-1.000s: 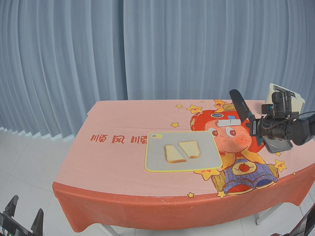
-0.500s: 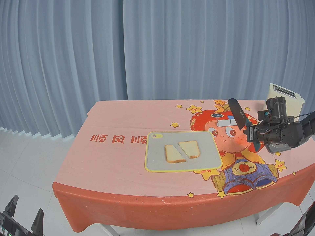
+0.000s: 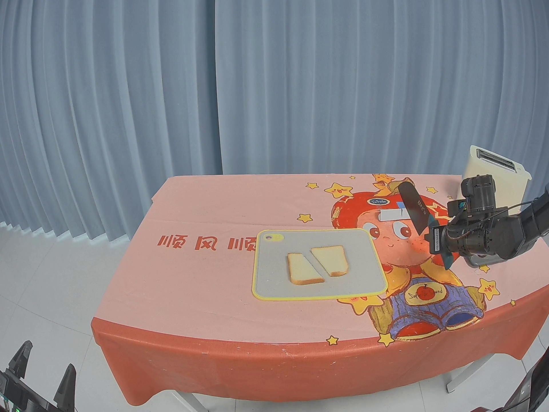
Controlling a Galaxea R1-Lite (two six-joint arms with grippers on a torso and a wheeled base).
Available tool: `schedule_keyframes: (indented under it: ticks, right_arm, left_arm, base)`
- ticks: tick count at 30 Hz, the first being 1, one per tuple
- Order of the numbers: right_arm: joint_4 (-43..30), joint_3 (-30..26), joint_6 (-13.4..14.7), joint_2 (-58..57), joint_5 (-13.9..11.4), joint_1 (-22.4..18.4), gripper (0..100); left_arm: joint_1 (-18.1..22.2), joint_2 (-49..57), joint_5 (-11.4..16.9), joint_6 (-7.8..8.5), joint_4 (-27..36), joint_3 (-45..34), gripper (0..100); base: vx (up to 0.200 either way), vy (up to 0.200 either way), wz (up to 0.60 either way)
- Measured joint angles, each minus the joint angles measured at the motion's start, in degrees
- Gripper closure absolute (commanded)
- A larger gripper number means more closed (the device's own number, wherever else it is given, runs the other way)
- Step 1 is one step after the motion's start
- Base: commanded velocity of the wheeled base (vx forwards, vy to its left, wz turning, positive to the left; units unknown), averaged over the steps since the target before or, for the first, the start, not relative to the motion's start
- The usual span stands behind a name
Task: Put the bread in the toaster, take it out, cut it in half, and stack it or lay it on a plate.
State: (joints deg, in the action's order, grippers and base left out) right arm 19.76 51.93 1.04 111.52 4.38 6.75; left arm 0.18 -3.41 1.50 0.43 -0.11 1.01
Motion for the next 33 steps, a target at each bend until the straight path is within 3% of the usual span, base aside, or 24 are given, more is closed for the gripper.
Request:
schedule_keyframes:
  ticks: [33]
  right_arm:
    - [-0.02,-1.52,-0.28,0.83,0.16,1.07,100]
  left_arm:
    - [0.00,-0.02,0.00,0.01,0.00,0.00,0]
  base:
    - [0.000,0.000,0.00]
